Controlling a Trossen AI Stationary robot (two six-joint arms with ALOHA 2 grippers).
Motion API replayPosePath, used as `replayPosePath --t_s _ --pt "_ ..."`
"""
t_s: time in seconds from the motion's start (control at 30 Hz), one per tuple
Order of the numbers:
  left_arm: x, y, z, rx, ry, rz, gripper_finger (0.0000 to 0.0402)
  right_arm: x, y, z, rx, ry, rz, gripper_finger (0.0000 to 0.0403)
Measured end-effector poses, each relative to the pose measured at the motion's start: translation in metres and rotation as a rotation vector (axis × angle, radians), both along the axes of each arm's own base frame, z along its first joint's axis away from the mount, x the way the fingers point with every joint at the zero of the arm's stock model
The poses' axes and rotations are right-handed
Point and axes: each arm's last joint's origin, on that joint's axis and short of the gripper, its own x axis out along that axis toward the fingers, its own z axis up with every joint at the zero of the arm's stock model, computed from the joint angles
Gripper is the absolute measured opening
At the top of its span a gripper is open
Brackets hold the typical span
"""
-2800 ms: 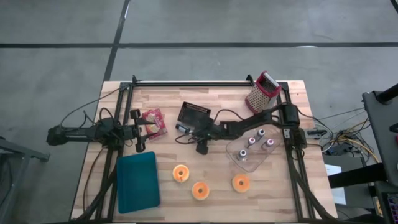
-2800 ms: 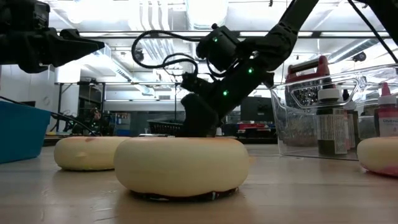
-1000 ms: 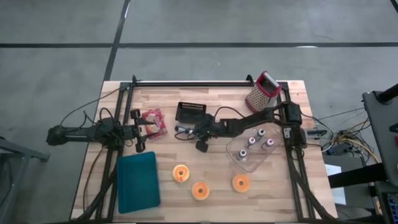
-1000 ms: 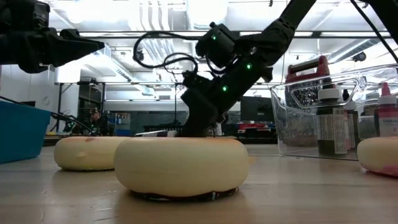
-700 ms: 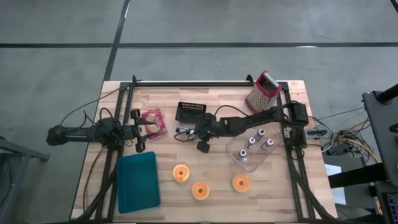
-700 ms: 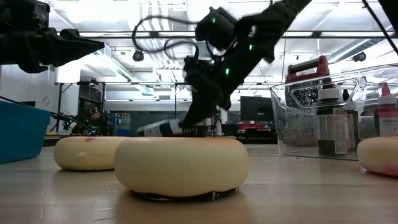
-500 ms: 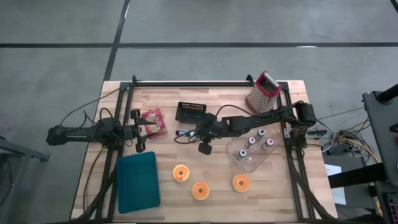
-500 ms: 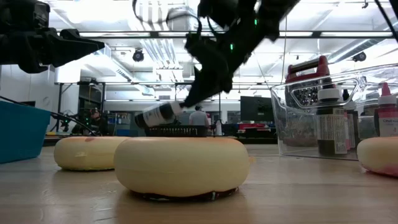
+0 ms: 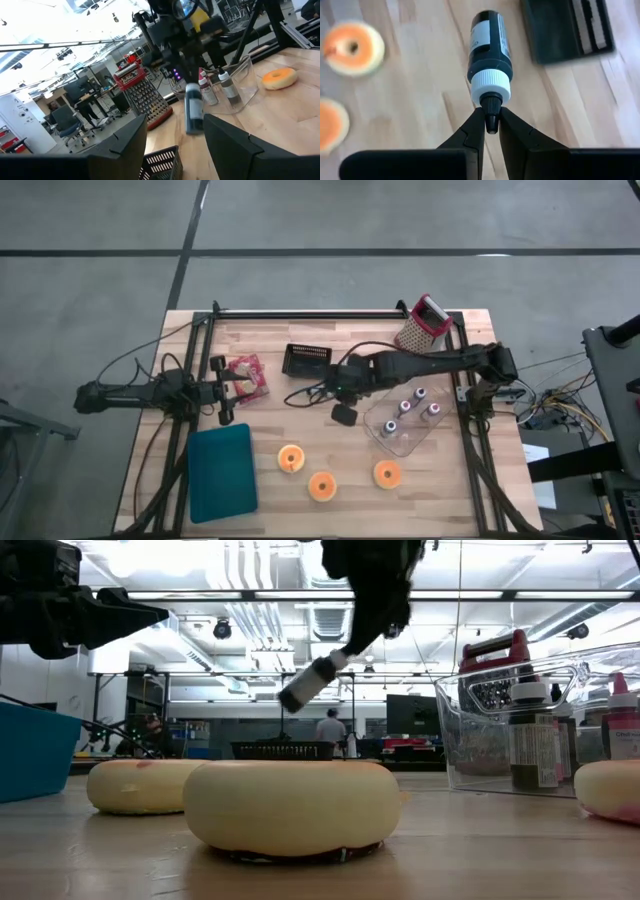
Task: Pick & Place Food Item
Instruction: Put the black food coloring bottle into the transparent bin
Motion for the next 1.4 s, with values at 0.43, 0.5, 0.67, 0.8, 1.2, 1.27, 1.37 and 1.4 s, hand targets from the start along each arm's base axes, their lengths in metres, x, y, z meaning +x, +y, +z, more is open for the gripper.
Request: replayPosePath --t_s 0.43,0.5,0.67,0.8,1.2,1.27,1.37,1.4 --pt "0.000 0.000 0.000 0.000 -0.001 0.000 0.0200 -0.048 0.019 0.092 0.190 0.198 -0.200 0.0038" --pt "0.000 0.000 0.000 0.000 0.000 0.000 0.0200 -0.054 0.020 0.103 0.228 0.155 -0.216 0.0038" --pt "0.000 0.000 0.000 0.000 0.002 0.000 0.0200 -0.074 0.020 0.124 0.308 0.096 -0.252 0.0038" --pt "0.000 0.000 0.000 0.000 0.002 0.001 0.0200 -0.080 0.022 0.126 0.364 0.100 -0.308 0.0038" --pt "0.000 0.000 0.000 0.000 0.002 0.001 0.0200 -0.114 0.025 0.126 0.692 0.217 -0.624 0.0038" --pt "0.000 0.000 0.000 0.000 0.002 0.001 0.0200 -0.121 0.026 0.124 0.747 0.257 -0.712 0.0038" --pt "0.000 0.000 0.000 0.000 0.002 0.001 0.0200 -0.131 0.029 0.118 0.775 0.300 -0.822 0.0038" --pt "0.000 0.000 0.000 0.000 0.002 0.001 0.0200 -0.135 0.030 0.116 0.779 0.310 -0.848 0.0038"
